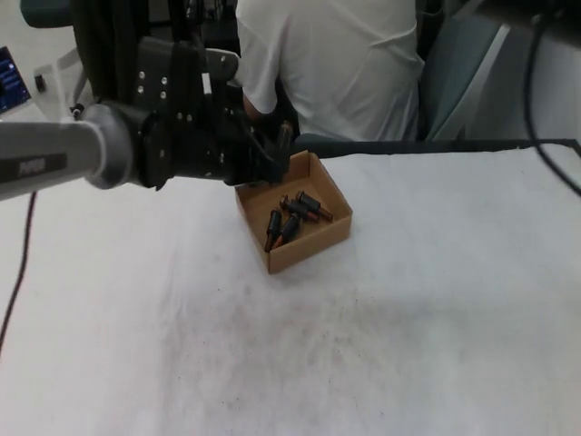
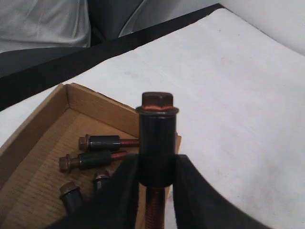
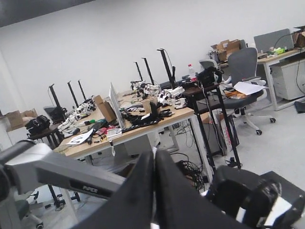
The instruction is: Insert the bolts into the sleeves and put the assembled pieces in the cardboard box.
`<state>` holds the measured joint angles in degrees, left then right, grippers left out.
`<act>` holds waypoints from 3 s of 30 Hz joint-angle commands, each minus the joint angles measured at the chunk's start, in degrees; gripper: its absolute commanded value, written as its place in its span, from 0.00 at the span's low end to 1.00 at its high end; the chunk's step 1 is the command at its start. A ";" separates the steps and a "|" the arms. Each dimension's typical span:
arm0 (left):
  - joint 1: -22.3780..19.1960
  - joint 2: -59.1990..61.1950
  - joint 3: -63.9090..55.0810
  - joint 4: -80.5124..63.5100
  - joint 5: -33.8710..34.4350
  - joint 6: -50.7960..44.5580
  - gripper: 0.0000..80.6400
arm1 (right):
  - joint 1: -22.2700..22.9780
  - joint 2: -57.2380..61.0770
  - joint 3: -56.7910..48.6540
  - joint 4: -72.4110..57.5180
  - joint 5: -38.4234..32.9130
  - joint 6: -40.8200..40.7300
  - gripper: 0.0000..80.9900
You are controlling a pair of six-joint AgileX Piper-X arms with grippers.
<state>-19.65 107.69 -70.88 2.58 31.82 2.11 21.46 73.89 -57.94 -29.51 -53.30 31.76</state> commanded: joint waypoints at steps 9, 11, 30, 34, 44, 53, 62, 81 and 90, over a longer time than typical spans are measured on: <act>0.09 7.03 -9.30 5.85 -5.11 -1.73 0.00 | -1.54 -4.61 -0.25 -0.73 -4.10 0.82 0.01; 0.09 8.41 -11.57 9.00 -6.18 -1.73 0.00 | -1.54 -4.60 -0.25 -0.60 -4.10 0.82 0.01; -0.06 11.00 -18.71 24.31 -3.28 6.90 0.07 | -1.54 -4.60 -0.25 0.33 -4.10 -0.51 0.01; -0.06 11.00 -18.71 25.10 -3.28 6.90 0.32 | -1.54 -4.60 -0.25 0.33 -4.10 -0.51 0.01; -0.06 11.00 -18.71 25.18 -5.61 6.42 0.57 | -1.54 -4.60 -0.25 0.33 -4.54 -0.50 0.01; 0.07 5.80 -18.79 29.44 -5.60 7.43 0.57 | -3.40 -4.60 -0.25 8.48 -2.44 -6.30 0.01; 0.15 -10.02 -18.36 44.54 -6.26 13.19 0.57 | -10.42 -4.09 -0.25 43.27 12.86 -31.41 0.01; 0.15 -27.78 13.73 39.57 -18.05 13.26 0.00 | -4.04 12.43 -0.25 64.78 36.91 -34.71 0.01; 0.15 -27.78 21.57 33.42 -18.05 11.61 0.00 | -2.70 13.41 -0.25 63.98 42.30 -34.72 0.01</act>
<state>-19.58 80.78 -49.73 37.72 14.28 14.20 18.86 87.29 -57.94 35.19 -13.10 -3.41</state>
